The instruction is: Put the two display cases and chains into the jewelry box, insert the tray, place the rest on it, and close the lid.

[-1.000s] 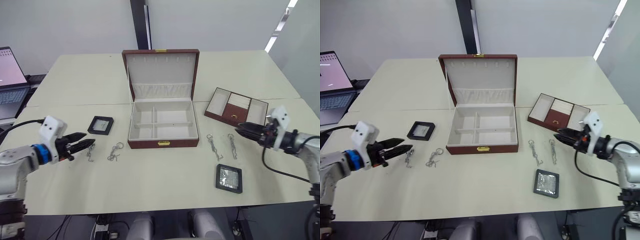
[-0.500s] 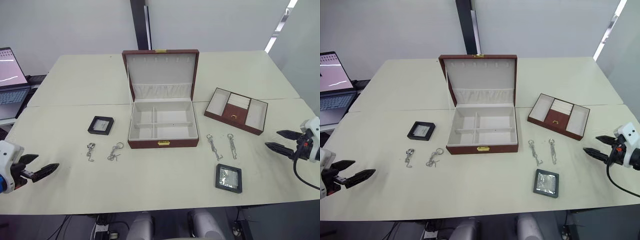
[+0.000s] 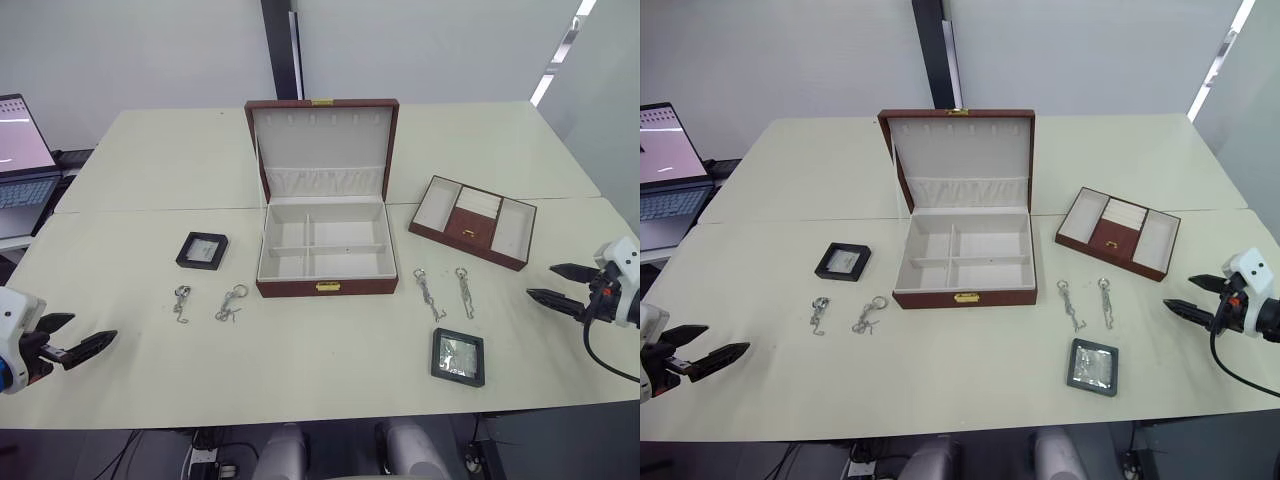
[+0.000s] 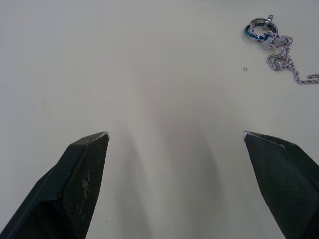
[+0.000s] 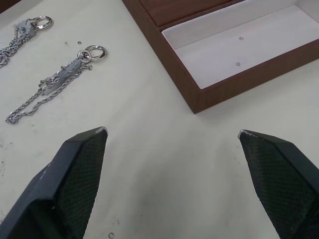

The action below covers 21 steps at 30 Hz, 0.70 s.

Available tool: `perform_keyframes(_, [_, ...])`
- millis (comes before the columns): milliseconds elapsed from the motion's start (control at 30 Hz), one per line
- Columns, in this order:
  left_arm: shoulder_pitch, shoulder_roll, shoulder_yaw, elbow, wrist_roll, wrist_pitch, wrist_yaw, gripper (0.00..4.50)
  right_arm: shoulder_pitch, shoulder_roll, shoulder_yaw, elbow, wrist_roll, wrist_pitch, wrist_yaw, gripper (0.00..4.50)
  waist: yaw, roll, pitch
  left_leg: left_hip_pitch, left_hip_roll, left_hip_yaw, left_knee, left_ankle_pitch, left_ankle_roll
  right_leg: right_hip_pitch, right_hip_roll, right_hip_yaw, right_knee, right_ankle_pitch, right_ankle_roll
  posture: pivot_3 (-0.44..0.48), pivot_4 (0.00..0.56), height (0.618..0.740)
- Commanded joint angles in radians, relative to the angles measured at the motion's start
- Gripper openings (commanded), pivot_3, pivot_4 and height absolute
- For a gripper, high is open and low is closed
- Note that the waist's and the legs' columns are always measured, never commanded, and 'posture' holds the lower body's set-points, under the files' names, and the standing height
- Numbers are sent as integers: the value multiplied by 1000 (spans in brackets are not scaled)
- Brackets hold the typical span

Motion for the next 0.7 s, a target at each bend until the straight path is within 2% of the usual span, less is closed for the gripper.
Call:
perform_keyframes(33, [-3, 6, 35, -17, -13, -8, 10, 4500, -13, -8, -22, -32, 21, 2, 5, 4471, 0, 0, 0, 0, 0, 0, 0, 0, 0, 0, 0, 0, 0, 0, 0, 0, 150, 740])
perform_keyframes(533, [-6, -13, 41, -21, -21, -21, 32, 4500, -20, -11, -22, -25, 32, 13, 9, 4471, 0, 0, 0, 0, 0, 0, 0, 0, 0, 0, 0, 0, 0, 0, 0, 0, 150, 740])
perform_keyframes(700, [-37, -44, 47, -36, -39, -33, 65, 4500, -36, -8, -21, -65, 62, 38, 38, 4471, 1, 0, 0, 0, 0, 0, 0, 0, 0, 0, 0, 0, 0, 0, 0, 0, 150, 740])
